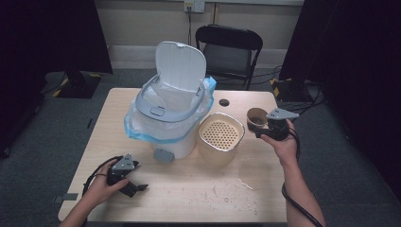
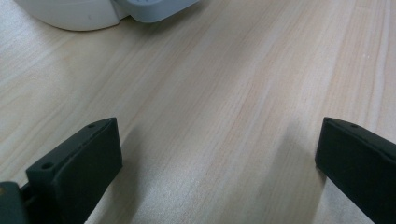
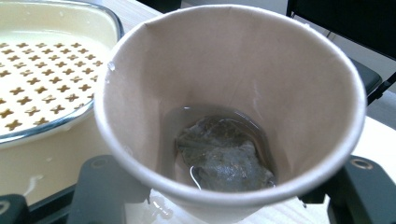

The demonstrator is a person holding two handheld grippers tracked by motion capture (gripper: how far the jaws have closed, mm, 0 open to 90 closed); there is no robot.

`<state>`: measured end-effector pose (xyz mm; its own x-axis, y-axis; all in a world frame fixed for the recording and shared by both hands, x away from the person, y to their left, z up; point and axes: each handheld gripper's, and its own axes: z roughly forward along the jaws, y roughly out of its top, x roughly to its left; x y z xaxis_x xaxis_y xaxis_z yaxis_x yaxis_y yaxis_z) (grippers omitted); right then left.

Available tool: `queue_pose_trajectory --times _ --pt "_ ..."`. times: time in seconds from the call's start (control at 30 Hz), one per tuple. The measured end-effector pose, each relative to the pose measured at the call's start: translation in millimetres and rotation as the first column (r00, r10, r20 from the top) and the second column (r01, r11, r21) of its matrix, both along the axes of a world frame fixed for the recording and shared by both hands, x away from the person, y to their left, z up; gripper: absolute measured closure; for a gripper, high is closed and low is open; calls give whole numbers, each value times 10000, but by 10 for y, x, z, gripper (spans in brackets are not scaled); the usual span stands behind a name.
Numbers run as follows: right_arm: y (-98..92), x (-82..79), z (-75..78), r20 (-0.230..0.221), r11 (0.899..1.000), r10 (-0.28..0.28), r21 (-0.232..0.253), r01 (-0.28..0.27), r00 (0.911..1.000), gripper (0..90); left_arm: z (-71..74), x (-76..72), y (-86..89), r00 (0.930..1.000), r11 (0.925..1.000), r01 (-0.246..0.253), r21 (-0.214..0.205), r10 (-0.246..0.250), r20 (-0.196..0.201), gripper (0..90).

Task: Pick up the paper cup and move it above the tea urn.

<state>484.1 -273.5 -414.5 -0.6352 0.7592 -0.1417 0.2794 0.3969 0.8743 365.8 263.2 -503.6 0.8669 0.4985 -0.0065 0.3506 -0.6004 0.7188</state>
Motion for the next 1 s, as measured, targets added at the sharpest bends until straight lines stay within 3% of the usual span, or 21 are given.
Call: queue_pose_trajectory --times 0.67,1.0 --pt "59 270 75 265 9994 65 -334 -56 9996 369 -1 1 -1 10000 10000 21 -22 -21 10 0" --pt "122 397 95 457 9983 395 -441 -375 9982 370 -1 2 -1 10000 10000 21 -22 -21 14 0"
